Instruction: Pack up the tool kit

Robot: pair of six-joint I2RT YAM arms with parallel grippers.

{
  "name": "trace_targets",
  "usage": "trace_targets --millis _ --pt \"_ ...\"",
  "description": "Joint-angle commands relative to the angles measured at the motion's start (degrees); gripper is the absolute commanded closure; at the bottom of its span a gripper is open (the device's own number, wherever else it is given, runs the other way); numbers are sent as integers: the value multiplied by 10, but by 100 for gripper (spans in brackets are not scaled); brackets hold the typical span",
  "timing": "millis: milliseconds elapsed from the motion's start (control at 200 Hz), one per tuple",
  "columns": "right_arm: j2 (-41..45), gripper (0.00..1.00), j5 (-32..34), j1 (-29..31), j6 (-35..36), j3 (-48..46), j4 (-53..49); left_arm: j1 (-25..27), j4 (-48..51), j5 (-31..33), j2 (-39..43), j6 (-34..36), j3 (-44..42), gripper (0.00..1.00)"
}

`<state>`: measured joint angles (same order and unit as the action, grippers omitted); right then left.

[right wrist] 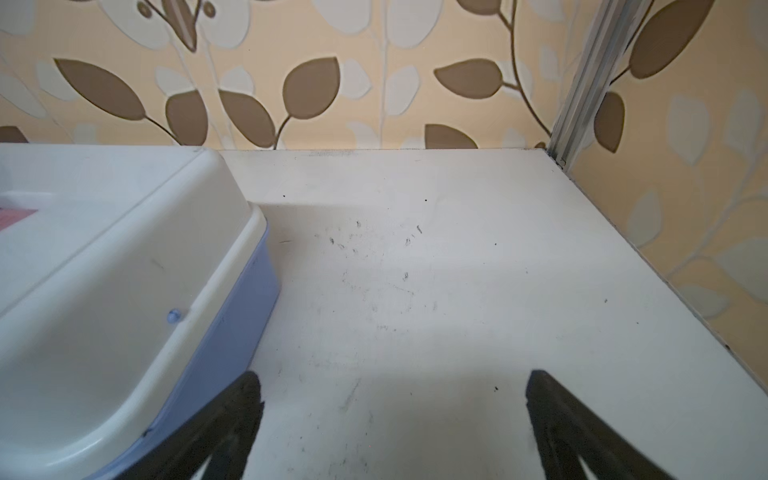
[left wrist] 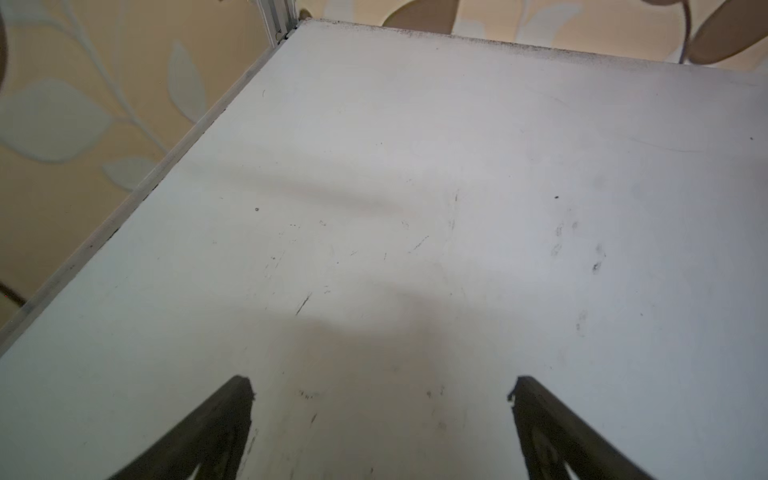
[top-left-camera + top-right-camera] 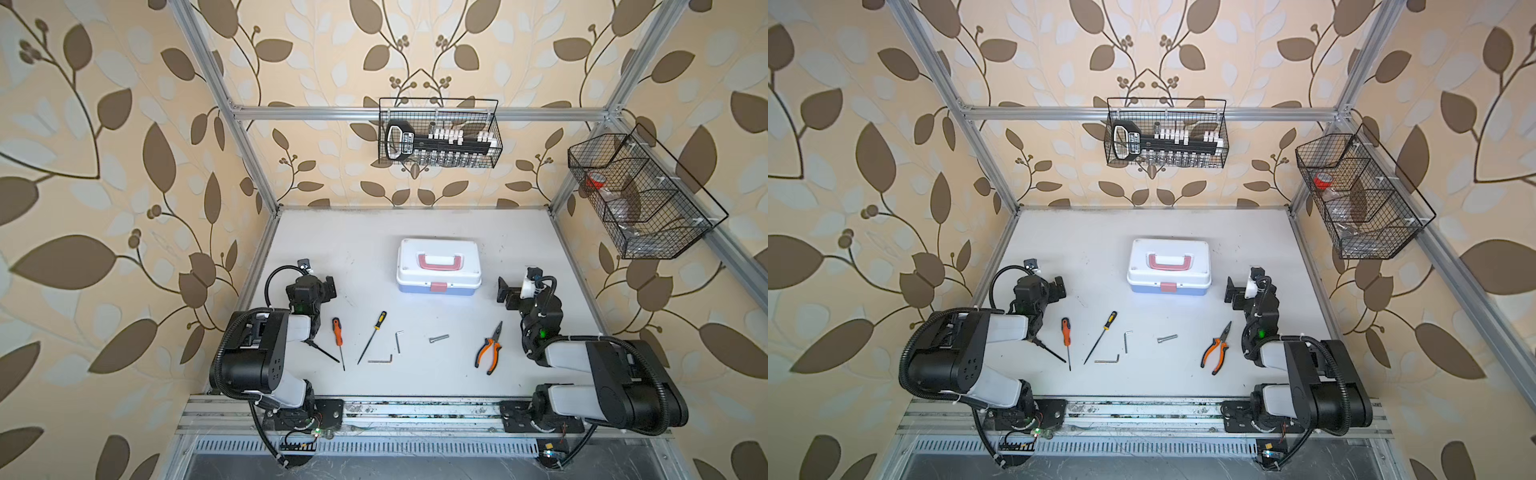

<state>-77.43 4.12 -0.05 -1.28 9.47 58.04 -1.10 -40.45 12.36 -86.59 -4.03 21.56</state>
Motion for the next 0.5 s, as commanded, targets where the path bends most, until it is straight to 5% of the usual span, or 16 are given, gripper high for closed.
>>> trace_targets --millis 0,495 --pt "2 0 -14 -1 3 10 3 0 -7 -5 11 3 10 1" --pt "-1 0 -26 -12 -4 8 7 0 -4 -5 9 2 12 1"
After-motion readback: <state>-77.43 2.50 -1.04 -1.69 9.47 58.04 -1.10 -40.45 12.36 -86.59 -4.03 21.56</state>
